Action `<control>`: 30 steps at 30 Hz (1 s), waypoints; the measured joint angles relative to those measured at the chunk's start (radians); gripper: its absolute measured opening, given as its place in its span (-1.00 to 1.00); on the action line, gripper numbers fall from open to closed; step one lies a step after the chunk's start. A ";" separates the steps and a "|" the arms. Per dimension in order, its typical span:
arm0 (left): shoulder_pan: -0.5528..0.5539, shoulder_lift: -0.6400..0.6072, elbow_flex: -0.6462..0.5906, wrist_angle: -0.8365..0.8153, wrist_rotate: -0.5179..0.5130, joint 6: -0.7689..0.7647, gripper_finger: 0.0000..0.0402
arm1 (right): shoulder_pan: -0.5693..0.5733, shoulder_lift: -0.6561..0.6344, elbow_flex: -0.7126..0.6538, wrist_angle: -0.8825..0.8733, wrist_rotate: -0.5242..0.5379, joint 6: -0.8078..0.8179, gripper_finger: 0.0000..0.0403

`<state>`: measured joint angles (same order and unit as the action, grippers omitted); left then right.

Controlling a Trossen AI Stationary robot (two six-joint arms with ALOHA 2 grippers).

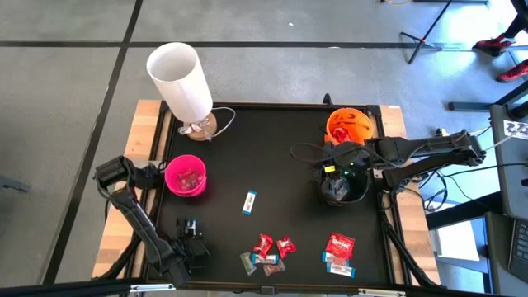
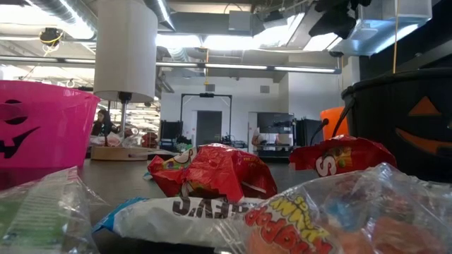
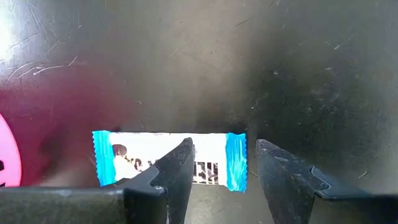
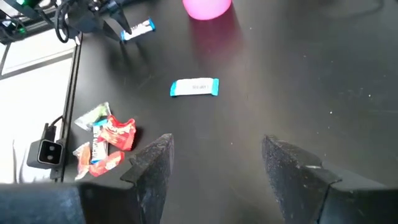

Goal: Sort candy
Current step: Put the white chocolate into the black bucket

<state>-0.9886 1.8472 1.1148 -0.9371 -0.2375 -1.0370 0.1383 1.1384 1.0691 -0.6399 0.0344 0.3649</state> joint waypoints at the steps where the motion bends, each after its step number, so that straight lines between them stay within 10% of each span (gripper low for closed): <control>1: -0.001 0.005 0.001 0.000 0.000 0.000 -0.17 | 0.000 0.005 0.000 0.001 0.000 0.000 0.20; 30: 0.000 0.008 0.025 -0.049 -0.033 -0.003 -1.00 | 0.000 0.013 0.000 -0.005 0.000 -0.007 0.20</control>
<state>-0.9882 1.8549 1.1394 -0.9865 -0.2706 -1.0403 0.1383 1.1519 1.0691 -0.6449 0.0345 0.3577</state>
